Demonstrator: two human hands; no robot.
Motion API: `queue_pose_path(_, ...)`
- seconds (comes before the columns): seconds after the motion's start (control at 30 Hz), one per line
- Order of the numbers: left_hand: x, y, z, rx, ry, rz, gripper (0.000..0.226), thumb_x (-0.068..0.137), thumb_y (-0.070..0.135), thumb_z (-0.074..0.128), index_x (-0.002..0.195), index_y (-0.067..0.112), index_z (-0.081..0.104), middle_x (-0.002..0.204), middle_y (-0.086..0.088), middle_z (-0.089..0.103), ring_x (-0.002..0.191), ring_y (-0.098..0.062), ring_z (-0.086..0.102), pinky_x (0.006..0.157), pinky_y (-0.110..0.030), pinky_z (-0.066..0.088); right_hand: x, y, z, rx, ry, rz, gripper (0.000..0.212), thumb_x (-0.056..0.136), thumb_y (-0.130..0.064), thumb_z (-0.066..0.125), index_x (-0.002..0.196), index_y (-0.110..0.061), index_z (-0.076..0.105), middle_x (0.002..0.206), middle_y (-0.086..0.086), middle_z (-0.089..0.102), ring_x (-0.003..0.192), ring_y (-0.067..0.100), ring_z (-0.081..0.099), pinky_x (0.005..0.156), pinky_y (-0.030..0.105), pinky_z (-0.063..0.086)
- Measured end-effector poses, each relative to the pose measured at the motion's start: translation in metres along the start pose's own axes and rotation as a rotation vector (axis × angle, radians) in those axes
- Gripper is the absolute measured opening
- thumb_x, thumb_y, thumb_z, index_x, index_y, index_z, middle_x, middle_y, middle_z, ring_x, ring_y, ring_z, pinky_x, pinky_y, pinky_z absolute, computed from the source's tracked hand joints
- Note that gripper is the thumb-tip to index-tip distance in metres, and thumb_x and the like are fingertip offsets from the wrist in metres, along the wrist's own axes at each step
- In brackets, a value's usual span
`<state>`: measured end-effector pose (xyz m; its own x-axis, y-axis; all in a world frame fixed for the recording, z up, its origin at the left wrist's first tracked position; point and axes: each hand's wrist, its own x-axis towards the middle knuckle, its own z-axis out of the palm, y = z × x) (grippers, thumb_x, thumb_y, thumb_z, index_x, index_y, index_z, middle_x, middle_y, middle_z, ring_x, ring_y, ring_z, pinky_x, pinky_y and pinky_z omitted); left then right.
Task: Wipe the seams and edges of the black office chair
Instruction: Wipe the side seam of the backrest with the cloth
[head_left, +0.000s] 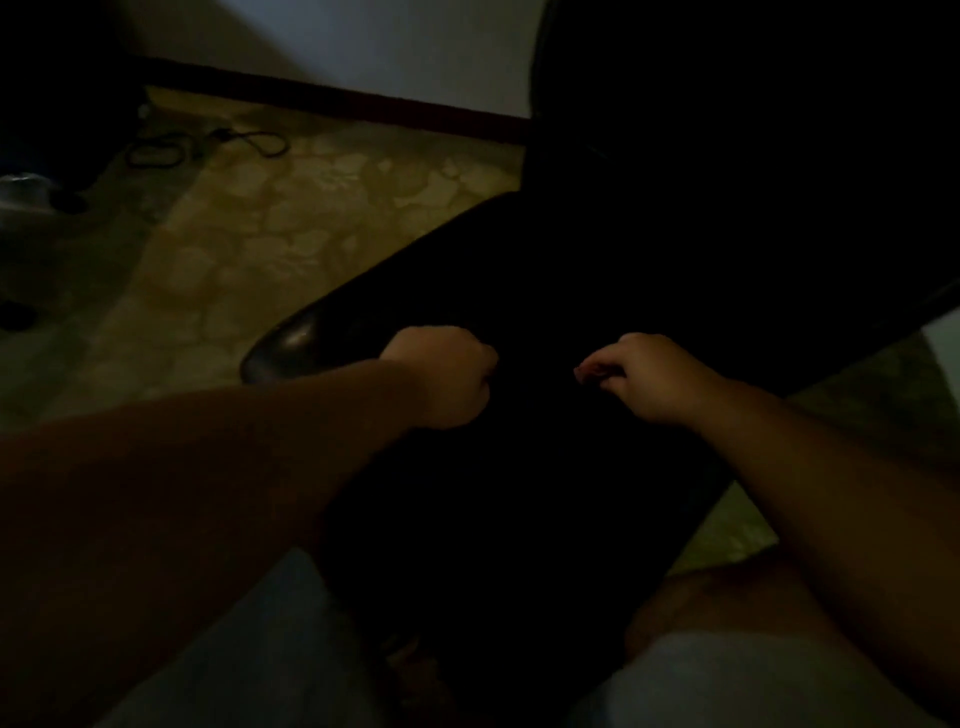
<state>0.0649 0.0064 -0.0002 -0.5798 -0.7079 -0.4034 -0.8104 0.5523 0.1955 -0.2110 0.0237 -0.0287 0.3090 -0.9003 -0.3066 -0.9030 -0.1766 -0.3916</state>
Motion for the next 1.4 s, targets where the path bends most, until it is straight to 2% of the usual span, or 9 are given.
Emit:
queue_pose_path(0.1,0.026,0.063,0.017,0.010,-0.103,0.172,0.049,0.101,0.043,0.047,0.148,0.029,0.044,0.142,-0.004,0.048,0.129,-0.029,0.052,0.097,-0.046,0.050,-0.032,0.030,-0.010,-0.038,-0.041,0.073,0.028,0.096,-0.013,0.060,0.116,-0.031,0.069,0.121,-0.007,0.065,0.110,0.017,0.061,0.089,0.026,0.046)
queue_pose_path(0.17,0.039,0.100,0.031,0.103,-0.132,0.227,0.058,0.098,0.048,0.049,0.153,0.034,0.034,0.152,-0.002,0.040,0.134,-0.030,0.047,0.100,-0.049,0.048,-0.056,0.042,-0.016,0.004,-0.060,0.164,0.030,0.097,-0.015,0.059,0.109,-0.041,0.067,0.115,-0.008,0.067,0.094,0.021,0.067,0.076,0.035,0.058)
queue_pose_path(0.27,0.054,0.136,0.039,0.210,-0.172,0.232,0.063,0.100,0.050,0.047,0.157,0.036,0.025,0.161,-0.003,0.028,0.140,-0.035,0.040,0.103,-0.054,0.043,-0.081,0.055,-0.026,0.214,0.052,0.313,0.025,0.096,-0.008,0.058,0.098,-0.031,0.068,0.101,0.009,0.071,0.082,0.027,0.069,0.054,0.027,0.054)
queue_pose_path(0.43,0.075,0.152,0.036,0.248,-0.170,0.118,0.073,0.098,0.049,0.054,0.158,0.042,0.014,0.166,0.001,0.016,0.146,-0.035,0.029,0.108,-0.058,0.040,-0.084,0.065,-0.006,1.245,0.451,0.585,0.026,0.099,0.000,0.048,0.096,-0.021,0.063,0.093,0.006,0.067,0.082,0.022,0.066,0.062,0.029,0.053)
queue_pose_path(0.5,0.082,0.148,0.031,0.246,-0.160,0.070,0.083,0.094,0.050,0.061,0.158,0.046,0.007,0.168,0.002,0.008,0.150,-0.039,0.020,0.110,-0.061,0.037,-0.085,0.063,0.005,1.718,0.487,0.647,0.031,0.103,-0.001,0.040,0.091,-0.021,0.061,0.082,0.002,0.069,0.065,0.014,0.068,0.057,0.029,0.055)
queue_pose_path(0.57,0.089,0.140,0.021,0.262,-0.170,0.025,0.094,0.091,0.053,0.066,0.158,0.048,-0.001,0.169,0.002,-0.004,0.153,-0.043,0.008,0.112,-0.065,0.031,-0.087,0.065,0.006,1.967,0.441,0.677,0.035,0.105,-0.009,0.035,0.081,-0.020,0.057,0.071,-0.001,0.066,0.056,0.014,0.064,0.055,0.030,0.050)
queue_pose_path(0.83,0.120,0.131,-0.003,0.344,-0.307,-0.013,0.135,0.071,0.047,0.088,0.156,0.044,-0.016,0.167,-0.008,-0.019,0.149,-0.054,-0.005,0.112,-0.072,0.026,-0.078,0.103,-0.023,2.244,0.453,0.581,0.025,0.103,-0.029,0.040,0.089,-0.019,0.058,0.058,-0.001,0.059,0.042,0.015,0.055,0.057,0.024,0.039)
queue_pose_path(1.1,0.138,0.135,0.009,0.273,-0.393,-0.063,0.143,0.072,0.027,0.091,0.152,0.040,-0.027,0.162,-0.016,-0.030,0.143,-0.061,-0.015,0.114,-0.070,0.025,-0.061,0.134,-0.023,2.436,0.479,0.435,0.036,0.107,-0.027,0.029,0.082,-0.019,0.055,0.065,-0.003,0.047,0.057,0.011,0.035,0.063,0.022,0.027)
queue_pose_path(1.4,0.143,0.128,0.010,0.206,-0.391,-0.054,0.146,0.070,0.024,0.092,0.151,0.045,-0.026,0.161,-0.012,-0.033,0.144,-0.059,-0.018,0.112,-0.071,0.028,-0.057,0.132,-0.013,2.490,0.559,0.510,0.031,0.107,-0.026,0.031,0.089,-0.020,0.055,0.071,0.002,0.056,0.060,0.013,0.045,0.063,0.025,0.033)
